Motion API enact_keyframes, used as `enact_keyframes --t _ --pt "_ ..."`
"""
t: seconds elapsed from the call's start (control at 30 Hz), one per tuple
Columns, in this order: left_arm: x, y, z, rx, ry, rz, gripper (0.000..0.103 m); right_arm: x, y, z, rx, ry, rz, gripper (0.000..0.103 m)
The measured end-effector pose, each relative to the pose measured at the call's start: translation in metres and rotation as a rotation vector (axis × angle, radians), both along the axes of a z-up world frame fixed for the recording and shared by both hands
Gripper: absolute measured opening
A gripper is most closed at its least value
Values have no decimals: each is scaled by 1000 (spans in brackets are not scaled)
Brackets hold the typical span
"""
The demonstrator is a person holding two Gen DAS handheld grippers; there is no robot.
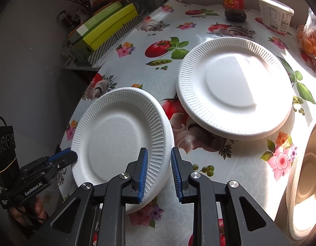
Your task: Organize plates and bowls
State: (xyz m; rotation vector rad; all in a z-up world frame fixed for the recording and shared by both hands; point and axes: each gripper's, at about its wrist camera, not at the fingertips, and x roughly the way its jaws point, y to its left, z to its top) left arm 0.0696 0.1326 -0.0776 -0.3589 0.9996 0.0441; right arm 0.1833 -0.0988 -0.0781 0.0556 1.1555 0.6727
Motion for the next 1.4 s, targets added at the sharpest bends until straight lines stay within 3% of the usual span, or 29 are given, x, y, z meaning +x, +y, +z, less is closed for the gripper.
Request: enact_keyframes --t 0.8,0.9,0.97,1.4 --pt "-1 2 -8 1 17 10 21 -2 3 -6 -4 8 -1 23" --pt "0 2 -7 0 12 6 21 -1 3 -6 -3 8 -4 27" --pt "0 1 -7 5 12 4 21 -1 3 -6 -5 10 -8 37" --pt "-1 -1 -4 32 5 -4 22 -1 1 -7 -2 12 -18 38"
